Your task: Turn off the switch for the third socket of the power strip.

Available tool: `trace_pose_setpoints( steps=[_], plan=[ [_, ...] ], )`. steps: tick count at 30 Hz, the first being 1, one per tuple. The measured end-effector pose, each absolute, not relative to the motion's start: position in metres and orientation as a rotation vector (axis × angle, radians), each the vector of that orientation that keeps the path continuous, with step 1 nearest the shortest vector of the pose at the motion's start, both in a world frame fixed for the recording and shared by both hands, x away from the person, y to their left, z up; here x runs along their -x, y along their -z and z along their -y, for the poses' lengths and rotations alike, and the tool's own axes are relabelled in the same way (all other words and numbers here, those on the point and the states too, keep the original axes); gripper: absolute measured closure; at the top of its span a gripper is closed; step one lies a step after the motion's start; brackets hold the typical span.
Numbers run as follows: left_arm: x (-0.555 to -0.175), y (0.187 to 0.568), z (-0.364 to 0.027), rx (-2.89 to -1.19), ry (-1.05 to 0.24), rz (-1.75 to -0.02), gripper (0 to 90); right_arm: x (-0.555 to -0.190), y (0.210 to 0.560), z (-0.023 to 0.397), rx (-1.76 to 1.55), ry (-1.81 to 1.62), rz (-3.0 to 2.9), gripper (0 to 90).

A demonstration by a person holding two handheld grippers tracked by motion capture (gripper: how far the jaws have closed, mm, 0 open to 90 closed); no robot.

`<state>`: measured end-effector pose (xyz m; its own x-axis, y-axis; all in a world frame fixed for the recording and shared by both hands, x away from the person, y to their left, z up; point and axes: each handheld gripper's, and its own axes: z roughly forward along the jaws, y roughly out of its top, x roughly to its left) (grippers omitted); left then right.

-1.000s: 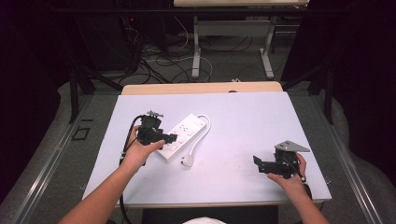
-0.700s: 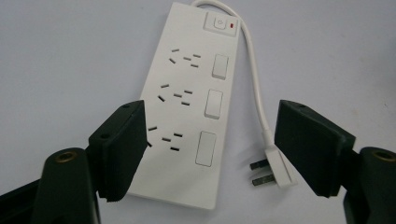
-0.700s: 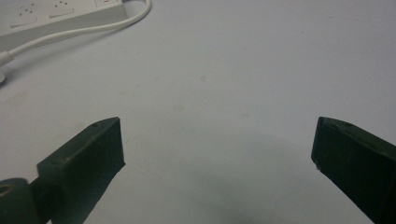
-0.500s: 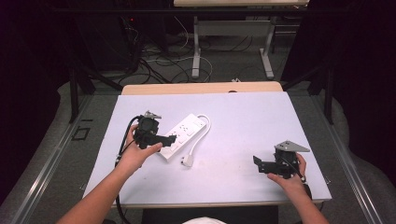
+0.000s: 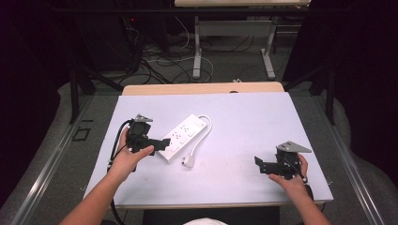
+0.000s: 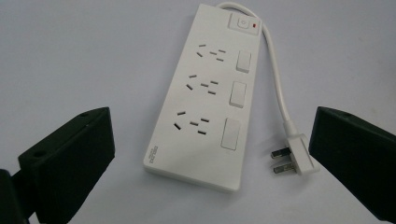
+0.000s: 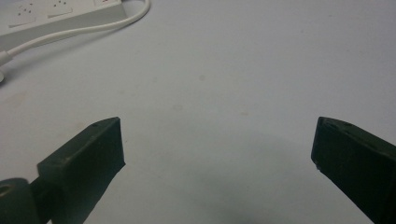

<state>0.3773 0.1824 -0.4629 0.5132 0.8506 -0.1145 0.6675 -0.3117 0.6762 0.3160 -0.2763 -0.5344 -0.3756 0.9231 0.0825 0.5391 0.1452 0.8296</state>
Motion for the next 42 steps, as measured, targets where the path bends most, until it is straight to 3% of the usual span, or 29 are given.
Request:
trace_pose_setpoints(
  steps=[29, 42],
  plan=[
    [-0.344, 0.483, -0.257, -1.807, -0.391, -1.338, 0.6, -0.316, 0.534, 0.276, -1.390, -1.124, -1.978, 1.8],
    [-0.333, 0.513, -0.277, -1.806, -0.419, -1.431, 0.7, -0.316, 0.535, 0.275, -1.392, -1.126, -1.969, 1.8]
  ],
)
